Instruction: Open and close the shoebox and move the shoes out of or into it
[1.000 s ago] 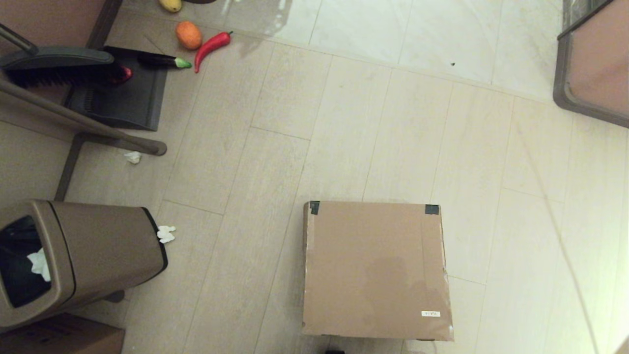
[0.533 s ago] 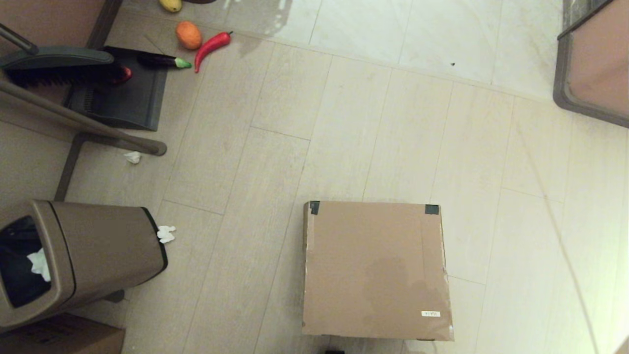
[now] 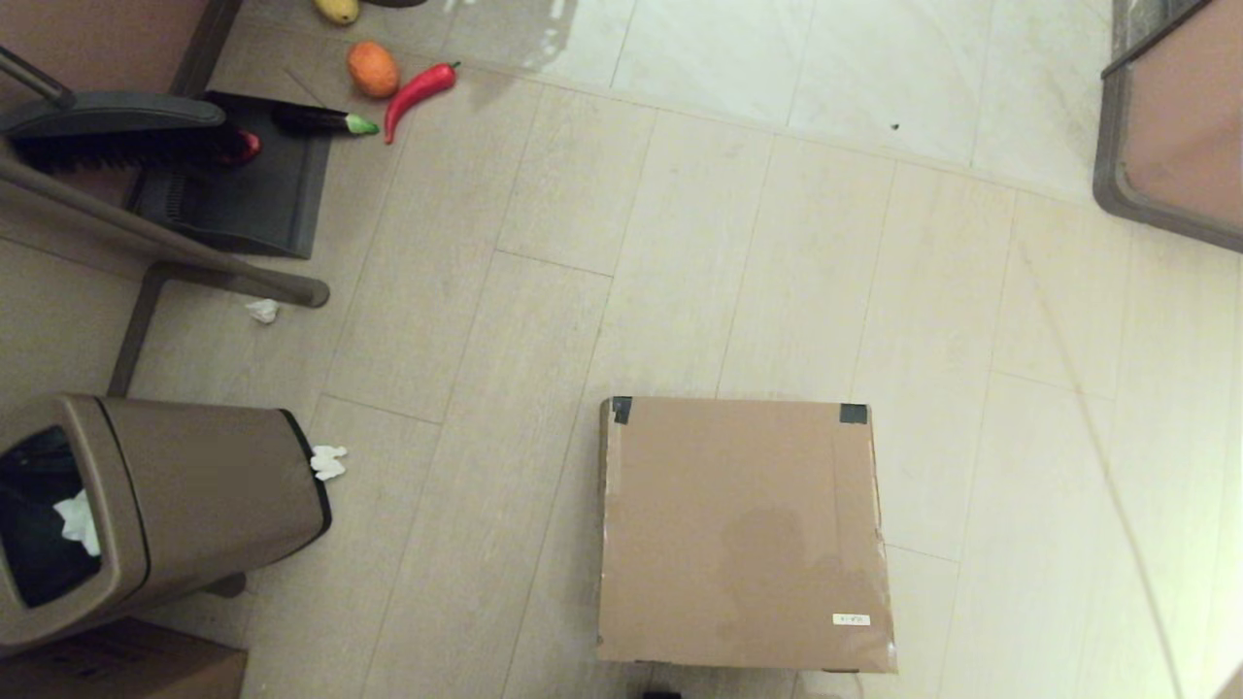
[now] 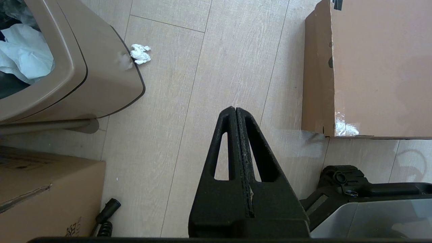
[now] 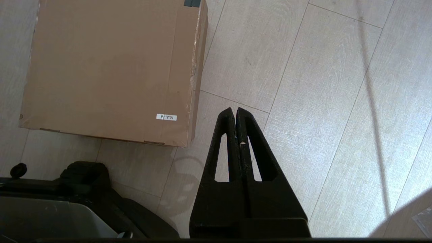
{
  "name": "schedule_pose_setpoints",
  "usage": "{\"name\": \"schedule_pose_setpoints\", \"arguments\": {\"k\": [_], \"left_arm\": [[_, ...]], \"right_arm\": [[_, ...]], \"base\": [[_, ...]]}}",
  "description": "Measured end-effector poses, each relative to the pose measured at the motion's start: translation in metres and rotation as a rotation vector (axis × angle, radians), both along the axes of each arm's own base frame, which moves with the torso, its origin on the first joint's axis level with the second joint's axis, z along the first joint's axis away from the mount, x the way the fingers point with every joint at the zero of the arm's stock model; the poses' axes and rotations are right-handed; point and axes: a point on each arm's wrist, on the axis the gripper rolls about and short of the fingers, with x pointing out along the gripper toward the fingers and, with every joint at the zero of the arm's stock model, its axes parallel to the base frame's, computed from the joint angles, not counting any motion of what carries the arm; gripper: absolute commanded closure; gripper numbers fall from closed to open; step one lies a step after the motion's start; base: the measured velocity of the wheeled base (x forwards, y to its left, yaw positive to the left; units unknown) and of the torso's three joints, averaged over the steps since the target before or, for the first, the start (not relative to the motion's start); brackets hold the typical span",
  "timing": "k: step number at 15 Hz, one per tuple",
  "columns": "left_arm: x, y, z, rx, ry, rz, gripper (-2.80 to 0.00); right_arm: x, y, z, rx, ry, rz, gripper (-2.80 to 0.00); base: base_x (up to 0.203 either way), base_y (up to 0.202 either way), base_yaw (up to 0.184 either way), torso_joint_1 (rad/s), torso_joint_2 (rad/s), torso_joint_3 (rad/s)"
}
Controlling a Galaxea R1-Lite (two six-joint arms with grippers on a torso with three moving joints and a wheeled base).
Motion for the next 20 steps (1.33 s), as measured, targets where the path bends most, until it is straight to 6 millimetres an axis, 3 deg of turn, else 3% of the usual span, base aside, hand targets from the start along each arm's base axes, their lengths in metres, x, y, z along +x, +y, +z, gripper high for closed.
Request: {"name": "schedule_pose_setpoints", "arguments": {"k": [20], "left_arm": [[0.0000,0.0000,0.0000,0.000,0.000,0.000,0.00]], "right_arm": [[0.0000,0.0000,0.0000,0.000,0.000,0.000,0.00]], "base": [[0.000,0.000,0.000,0.000,0.00,0.000]]}}
